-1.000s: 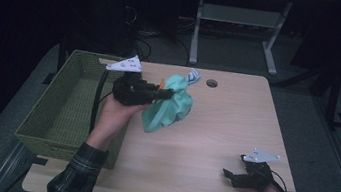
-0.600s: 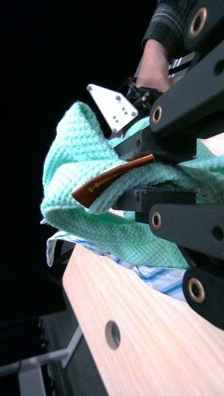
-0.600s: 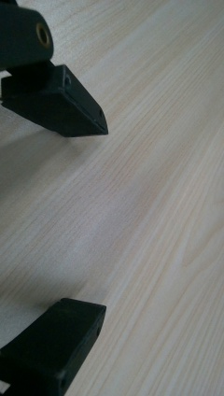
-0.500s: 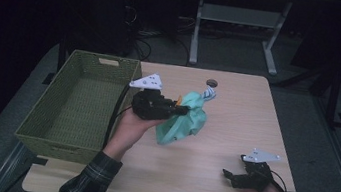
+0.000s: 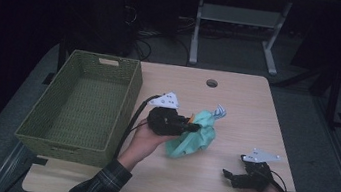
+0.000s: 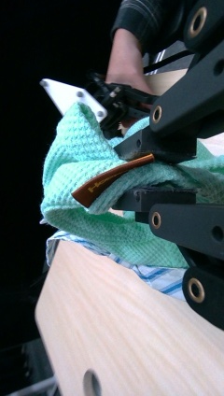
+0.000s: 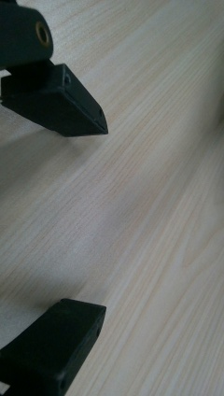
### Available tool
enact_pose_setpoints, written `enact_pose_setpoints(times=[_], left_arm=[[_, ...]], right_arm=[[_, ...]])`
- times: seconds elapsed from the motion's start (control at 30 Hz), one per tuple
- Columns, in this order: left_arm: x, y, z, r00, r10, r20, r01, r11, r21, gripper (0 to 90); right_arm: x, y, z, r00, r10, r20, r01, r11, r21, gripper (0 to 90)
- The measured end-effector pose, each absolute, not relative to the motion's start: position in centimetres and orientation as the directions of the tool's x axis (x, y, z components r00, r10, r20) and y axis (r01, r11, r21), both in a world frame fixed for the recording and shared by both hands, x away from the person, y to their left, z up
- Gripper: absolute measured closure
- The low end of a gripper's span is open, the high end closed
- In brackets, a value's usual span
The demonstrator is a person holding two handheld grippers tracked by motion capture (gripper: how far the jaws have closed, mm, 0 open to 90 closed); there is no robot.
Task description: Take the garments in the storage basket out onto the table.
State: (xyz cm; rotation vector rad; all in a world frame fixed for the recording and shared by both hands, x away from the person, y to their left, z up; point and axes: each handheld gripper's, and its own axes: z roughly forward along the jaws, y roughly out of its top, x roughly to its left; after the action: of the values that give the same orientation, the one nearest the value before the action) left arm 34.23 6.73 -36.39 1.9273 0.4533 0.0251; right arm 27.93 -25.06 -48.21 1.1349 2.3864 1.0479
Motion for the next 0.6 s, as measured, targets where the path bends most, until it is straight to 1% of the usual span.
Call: enact_pose_setpoints(times=[0.17,0.47,0.6], left_arm=[[34.5,6.2,-38.1,0.926,0.310,-0.216,0.321,-0.342,0.883,78.1],[35.3,5.8,-41.1,0.912,0.325,-0.251,0.370,-0.387,0.845,77.8],[35.6,5.7,-42.8,0.897,0.360,-0.257,0.402,-0.419,0.815,77.6]], right_arm=[[27.9,-25.1,-48.2,-0.643,0.765,0.042,0.549,0.422,0.722,11.1],[27.9,-25.1,-48.2,-0.644,0.764,0.042,0.549,0.424,0.720,10.9],[27.9,-25.1,-48.2,-0.644,0.764,0.043,0.550,0.423,0.720,10.9]])
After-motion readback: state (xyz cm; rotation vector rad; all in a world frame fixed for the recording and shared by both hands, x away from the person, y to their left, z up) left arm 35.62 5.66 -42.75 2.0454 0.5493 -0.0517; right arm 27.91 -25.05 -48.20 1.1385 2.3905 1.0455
